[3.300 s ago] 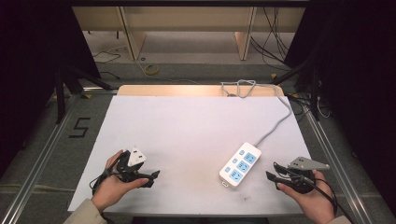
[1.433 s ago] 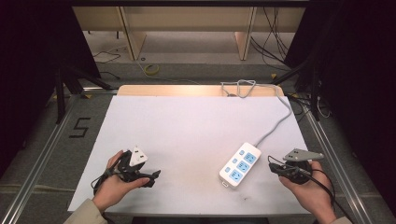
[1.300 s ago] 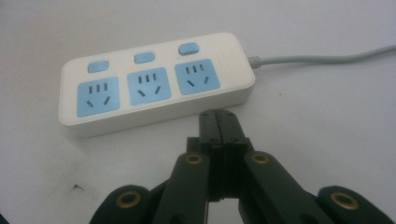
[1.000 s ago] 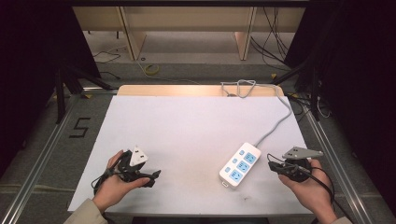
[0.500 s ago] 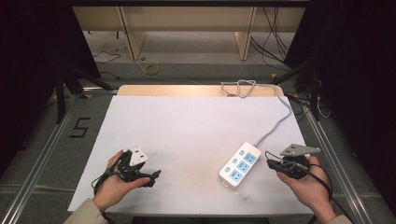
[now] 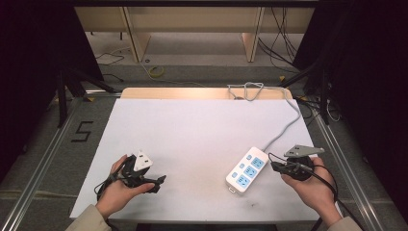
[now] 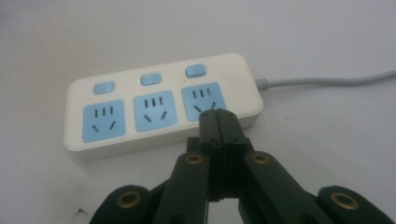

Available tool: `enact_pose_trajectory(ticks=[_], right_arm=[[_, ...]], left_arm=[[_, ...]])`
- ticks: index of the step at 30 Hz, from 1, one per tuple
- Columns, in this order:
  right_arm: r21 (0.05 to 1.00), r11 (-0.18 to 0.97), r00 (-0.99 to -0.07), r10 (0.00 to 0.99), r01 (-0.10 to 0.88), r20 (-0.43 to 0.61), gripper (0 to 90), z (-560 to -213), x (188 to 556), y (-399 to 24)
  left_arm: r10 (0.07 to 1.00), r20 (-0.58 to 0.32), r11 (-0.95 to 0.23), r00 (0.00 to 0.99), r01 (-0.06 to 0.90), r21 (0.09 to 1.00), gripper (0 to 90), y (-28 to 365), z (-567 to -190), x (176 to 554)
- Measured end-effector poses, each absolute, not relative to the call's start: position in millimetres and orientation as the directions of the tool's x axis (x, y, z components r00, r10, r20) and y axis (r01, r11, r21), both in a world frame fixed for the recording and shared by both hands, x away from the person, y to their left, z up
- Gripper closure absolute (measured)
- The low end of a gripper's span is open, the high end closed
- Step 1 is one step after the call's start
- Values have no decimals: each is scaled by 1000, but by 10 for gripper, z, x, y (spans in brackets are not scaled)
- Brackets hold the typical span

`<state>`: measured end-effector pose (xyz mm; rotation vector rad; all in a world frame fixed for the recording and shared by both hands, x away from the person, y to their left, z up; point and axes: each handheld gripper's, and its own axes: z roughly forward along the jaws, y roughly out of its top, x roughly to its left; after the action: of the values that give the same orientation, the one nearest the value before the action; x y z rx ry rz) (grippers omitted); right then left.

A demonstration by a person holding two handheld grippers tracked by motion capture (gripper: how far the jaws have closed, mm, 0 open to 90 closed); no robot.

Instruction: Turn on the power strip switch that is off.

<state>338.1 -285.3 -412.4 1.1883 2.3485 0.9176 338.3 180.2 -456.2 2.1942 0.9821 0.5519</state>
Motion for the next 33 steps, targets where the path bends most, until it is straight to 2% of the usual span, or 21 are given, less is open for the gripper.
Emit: enact_pose_trajectory(ticks=[33], right_arm=[[663,465,-605,796,586,-24,900,-4065,3507,-2730]], left_arm=[[767,108,-503,632,489,712,147,1795,-4558,3385]])
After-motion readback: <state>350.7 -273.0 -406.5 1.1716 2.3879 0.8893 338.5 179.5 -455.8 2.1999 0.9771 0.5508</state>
